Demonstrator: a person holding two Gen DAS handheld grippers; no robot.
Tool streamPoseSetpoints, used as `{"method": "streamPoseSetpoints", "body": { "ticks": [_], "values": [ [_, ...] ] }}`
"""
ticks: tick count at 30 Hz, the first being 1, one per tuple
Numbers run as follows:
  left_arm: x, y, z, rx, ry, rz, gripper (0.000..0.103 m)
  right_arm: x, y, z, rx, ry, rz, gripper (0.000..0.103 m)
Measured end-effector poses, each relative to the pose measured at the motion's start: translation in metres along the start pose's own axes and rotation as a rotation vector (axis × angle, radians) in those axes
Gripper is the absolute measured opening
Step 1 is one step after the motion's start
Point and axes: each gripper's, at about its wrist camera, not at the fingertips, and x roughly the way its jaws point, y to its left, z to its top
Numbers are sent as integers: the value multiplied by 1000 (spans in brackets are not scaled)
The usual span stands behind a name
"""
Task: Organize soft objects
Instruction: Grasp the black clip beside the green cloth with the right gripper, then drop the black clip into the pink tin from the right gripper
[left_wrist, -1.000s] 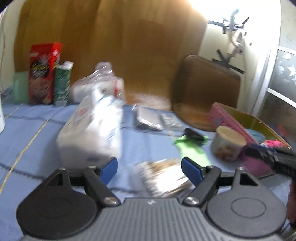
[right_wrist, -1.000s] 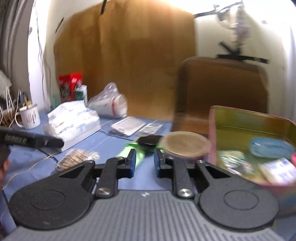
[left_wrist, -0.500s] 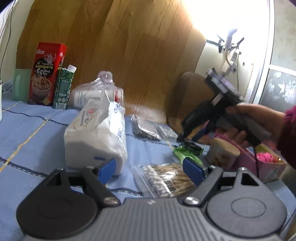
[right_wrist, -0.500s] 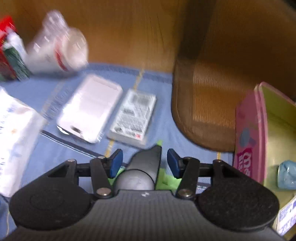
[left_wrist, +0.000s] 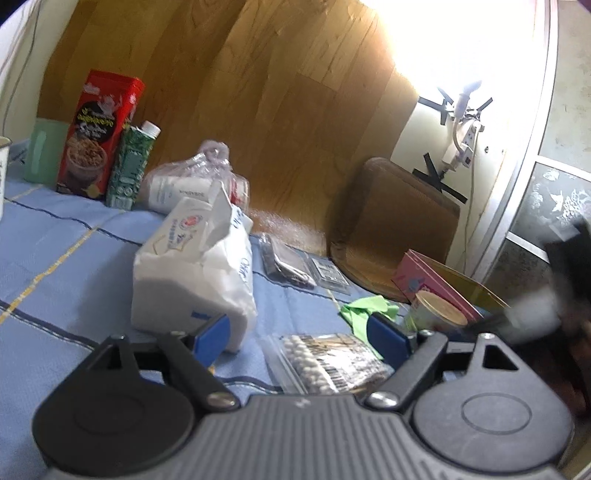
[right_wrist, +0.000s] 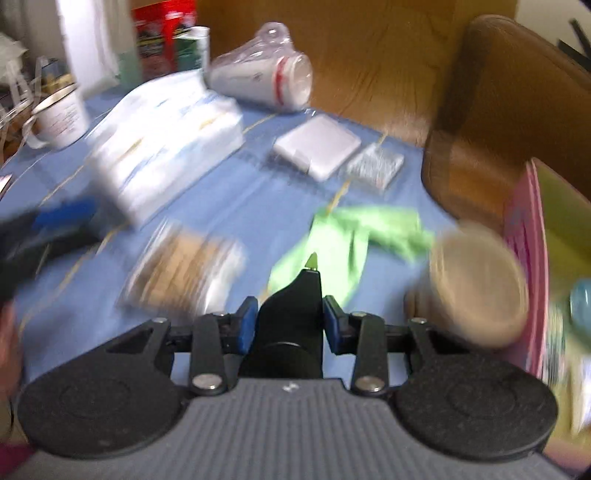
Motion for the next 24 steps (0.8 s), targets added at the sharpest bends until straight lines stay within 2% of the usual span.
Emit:
{"method": "streamPoseSetpoints", "body": {
  "ticks": [2,3,4,6,9,12,14,15,16,18,19,20,21,22,24],
  "values": [
    [4,-4,1,3,33,-16,81,-15,7,-31,0,-55,30,41],
    [5,-7,2,9,46,-22,80,-20,9,-42,13,-99,33,46],
    [6,-14,3,11,63,-34,80,-27,11,-56,33,-150,15,61],
    [6,-30,4,16,104,-68,76,-38,14,-77,53,-226,-6,66],
    [12,-58,4,49,217,-113,69,-47,21,-101,39,-283,0,66],
    [27,-82,1,59,348,-149,69,-41,31,-114,-53,-301,-54,67],
    [36,-92,-4,51,414,-171,69,-34,26,-119,-59,-304,-62,66],
    [41,-96,-7,41,443,-182,69,-33,18,-122,-30,-317,-38,65],
    [47,-99,-9,27,474,-186,70,-33,13,-122,6,-316,-4,51],
    [58,-102,-17,-7,532,-192,70,-32,5,-122,76,-324,57,51],
    [65,-102,-21,-37,564,-200,68,-33,6,-122,88,-333,61,51],
    [67,-104,-23,-55,559,-216,65,-35,5,-123,97,-347,76,51],
    [66,-106,-26,-56,566,-220,49,-39,8,-126,107,-371,83,51],
    [69,-109,-25,-58,590,-238,45,-44,10,-128,103,-402,79,51],
    [72,-117,-18,-62,584,-275,44,-53,15,-129,77,-450,18,51]
  ]
}}
